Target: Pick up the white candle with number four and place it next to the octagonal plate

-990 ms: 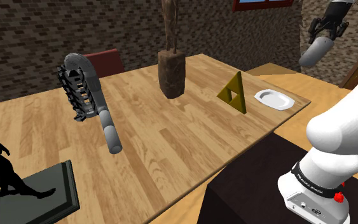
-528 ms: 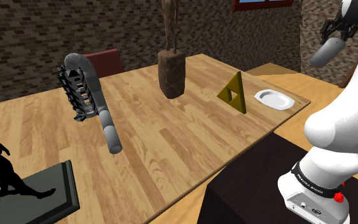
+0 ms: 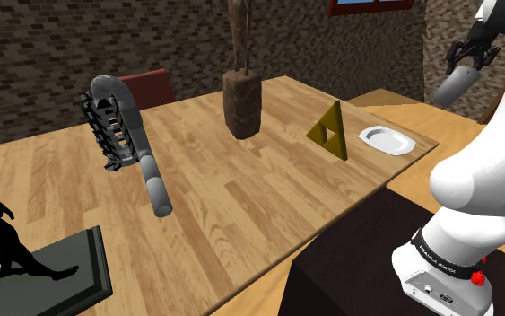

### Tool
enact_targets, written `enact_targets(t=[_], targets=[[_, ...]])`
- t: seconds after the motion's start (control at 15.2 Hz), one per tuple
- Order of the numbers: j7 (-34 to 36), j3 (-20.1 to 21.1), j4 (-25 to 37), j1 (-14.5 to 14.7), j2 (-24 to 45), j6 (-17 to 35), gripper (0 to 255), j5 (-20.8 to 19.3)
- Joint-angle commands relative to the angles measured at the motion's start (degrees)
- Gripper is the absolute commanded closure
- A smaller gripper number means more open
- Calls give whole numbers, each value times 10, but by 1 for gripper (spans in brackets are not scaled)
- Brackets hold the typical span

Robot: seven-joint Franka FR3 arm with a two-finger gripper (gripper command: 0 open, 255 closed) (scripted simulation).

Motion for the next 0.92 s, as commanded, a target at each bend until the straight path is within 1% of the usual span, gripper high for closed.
enact_targets(t=[0.0, 0.86], targets=[[0, 1, -16, 2, -1, 16, 255, 0], [-7, 5, -109, 9, 5, 113, 255, 5]])
